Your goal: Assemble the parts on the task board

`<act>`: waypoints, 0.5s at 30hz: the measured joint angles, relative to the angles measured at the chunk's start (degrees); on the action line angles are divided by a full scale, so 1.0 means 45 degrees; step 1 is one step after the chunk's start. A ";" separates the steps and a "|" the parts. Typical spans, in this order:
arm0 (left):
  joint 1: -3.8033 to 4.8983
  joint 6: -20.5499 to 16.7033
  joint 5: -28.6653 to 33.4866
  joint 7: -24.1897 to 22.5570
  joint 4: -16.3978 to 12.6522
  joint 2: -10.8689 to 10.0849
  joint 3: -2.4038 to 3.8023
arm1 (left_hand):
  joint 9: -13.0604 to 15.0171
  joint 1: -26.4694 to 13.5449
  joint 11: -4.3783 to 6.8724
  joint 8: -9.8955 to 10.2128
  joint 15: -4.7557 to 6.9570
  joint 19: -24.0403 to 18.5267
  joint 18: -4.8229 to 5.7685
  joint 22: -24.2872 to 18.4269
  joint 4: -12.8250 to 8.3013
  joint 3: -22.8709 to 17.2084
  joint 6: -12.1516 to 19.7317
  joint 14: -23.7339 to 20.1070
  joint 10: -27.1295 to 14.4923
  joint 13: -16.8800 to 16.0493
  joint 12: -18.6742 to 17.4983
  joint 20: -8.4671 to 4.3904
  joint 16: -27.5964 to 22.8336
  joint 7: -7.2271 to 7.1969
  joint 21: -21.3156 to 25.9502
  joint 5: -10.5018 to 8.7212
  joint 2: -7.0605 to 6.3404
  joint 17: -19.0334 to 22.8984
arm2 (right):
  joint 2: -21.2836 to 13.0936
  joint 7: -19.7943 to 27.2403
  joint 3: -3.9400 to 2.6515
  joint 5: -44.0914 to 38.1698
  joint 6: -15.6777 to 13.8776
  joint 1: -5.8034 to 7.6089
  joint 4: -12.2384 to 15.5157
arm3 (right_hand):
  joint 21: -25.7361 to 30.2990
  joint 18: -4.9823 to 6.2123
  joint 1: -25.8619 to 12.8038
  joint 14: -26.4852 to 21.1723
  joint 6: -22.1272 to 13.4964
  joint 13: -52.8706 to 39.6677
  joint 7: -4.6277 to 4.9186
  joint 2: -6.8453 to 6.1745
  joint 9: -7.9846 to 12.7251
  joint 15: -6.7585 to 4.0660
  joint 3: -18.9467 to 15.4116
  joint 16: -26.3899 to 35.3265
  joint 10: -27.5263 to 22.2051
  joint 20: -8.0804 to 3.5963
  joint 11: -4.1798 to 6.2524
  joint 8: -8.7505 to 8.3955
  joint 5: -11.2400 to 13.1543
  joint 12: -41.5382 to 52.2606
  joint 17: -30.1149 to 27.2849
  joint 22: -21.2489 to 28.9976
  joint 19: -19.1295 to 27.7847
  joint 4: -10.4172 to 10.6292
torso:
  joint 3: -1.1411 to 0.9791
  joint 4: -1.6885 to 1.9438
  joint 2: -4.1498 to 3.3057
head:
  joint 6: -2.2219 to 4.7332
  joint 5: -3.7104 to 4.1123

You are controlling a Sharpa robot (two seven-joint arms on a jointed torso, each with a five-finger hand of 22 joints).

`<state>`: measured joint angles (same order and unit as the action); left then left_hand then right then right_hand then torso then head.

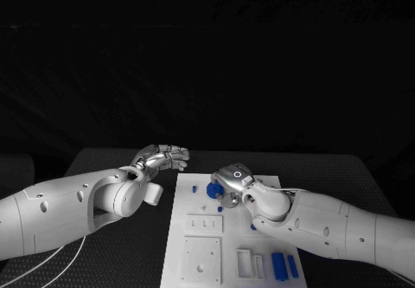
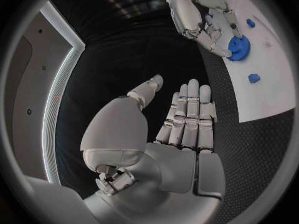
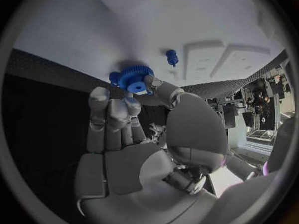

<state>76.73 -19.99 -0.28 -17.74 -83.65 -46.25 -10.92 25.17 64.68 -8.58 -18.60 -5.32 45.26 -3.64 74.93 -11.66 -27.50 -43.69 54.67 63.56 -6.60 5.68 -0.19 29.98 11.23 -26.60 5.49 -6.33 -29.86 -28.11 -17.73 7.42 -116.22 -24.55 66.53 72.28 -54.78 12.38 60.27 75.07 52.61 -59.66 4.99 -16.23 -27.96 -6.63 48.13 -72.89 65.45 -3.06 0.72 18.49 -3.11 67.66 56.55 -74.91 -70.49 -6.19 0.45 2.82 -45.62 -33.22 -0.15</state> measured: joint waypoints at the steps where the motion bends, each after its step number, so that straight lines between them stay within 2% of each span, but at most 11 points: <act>1: 0.0000 0.0000 0.0000 0.0000 0.0000 0.0002 0.0000 | 0.0000 0.0000 0.0000 0.0000 0.0000 0.0000 -0.0004 0.0000 0.0000 0.0000 0.0000 0.0000 0.0000 0.0000 -0.0035 0.0000 0.0000 0.0000 0.0000 0.0000 0.0000 0.0000 | 0.0012 0.0004 0.0002 0.0009 0.0002 0.0000 -0.0008 | 0.0000 0.0001 -0.0054 0.0000 0.0093 0.0000 -0.0093 -0.0054 0.0021 0.0000 -0.0047 0.0000 0.0001 -0.0005 -0.0002 -0.0080 0.0000 -0.0001 0.0000 0.0000 0.0007 -0.0058 | 0.0000 0.0001 -0.0001 | -0.0001 -0.0006; 7: 0.0000 0.0000 0.0000 0.0000 0.0001 0.0007 0.0000 | 0.0000 0.0000 0.0000 0.0000 0.0000 0.0000 -0.0022 -0.0001 0.0000 0.0000 0.0000 0.0000 0.0000 0.0000 -0.0035 0.0000 0.0000 0.0000 0.0000 0.0000 0.0000 0.0001 | 0.0047 0.0021 0.0010 0.0065 0.0007 0.0000 -0.0057 | 0.0000 0.0000 -0.0050 -0.0037 0.0104 0.0015 -0.0103 -0.0048 0.0218 0.0096 -0.0177 0.0062 -0.0043 -0.0043 -0.0156 -0.0363 -0.0001 -0.0052 -0.0001 0.0000 0.0095 -0.0248 | 0.0007 0.0002 -0.0001 | -0.0016 -0.0011; 11: 0.0000 0.0000 0.0000 0.0000 0.0003 0.0006 0.0000 | -0.0001 0.0000 0.0000 0.0000 0.0000 0.0000 -0.0021 -0.0002 0.0000 0.0000 0.0000 0.0000 0.0000 0.0000 -0.0035 0.0000 0.0000 0.0000 0.0000 0.0000 0.0000 0.0000 | 0.0051 0.0027 0.0010 0.0107 0.0007 0.0001 -0.0073 | 0.0000 -0.0001 -0.0100 -0.0041 -0.0144 0.0015 0.0144 -0.0097 0.0299 0.0184 -0.0240 0.0062 -0.0078 -0.0027 -0.0214 -0.0541 -0.0001 -0.0053 0.0020 0.0000 0.0115 -0.0381 | 0.0010 0.0001 -0.0001 | -0.0017 -0.0032; 15: 0.0000 0.0000 0.0000 0.0000 0.0003 0.0005 0.0000 | -0.0001 0.0000 0.0000 0.0000 0.0000 0.0000 -0.0013 -0.0003 -0.0033 -0.0034 0.0000 0.0000 0.0000 0.0000 -0.0035 0.0000 0.0000 0.0000 0.0000 0.0000 0.0000 -0.0010 | 0.0061 0.0037 0.0010 0.0192 0.0037 0.0004 -0.0089 | 0.0000 -0.0002 -0.0100 -0.0041 -0.0265 0.0015 0.0266 -0.0097 0.0359 0.0184 -0.0244 0.0136 -0.0107 -0.0025 -0.0242 -0.0679 -0.0001 -0.0053 0.0021 0.0000 0.0116 -0.0460 | 0.0012 -0.0001 -0.0001 | -0.0018 -0.0037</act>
<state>76.73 -19.99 -0.28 -17.74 -83.64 -46.22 -10.92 25.17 64.68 -8.58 -18.60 -5.32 45.26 -3.70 74.92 -11.81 -27.65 -43.69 54.67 63.56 -6.60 5.53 -0.19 29.99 11.23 -26.60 5.49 -6.33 -29.90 -27.84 -17.56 7.47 -115.35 -24.39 66.55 71.89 -54.78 12.36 59.82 74.89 51.41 -59.60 6.18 -16.67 -26.35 -5.80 47.04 -72.28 64.97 -3.17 -0.37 15.44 -3.11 67.42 56.65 -74.91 -69.97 -8.26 0.51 2.81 -45.62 -33.30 -0.31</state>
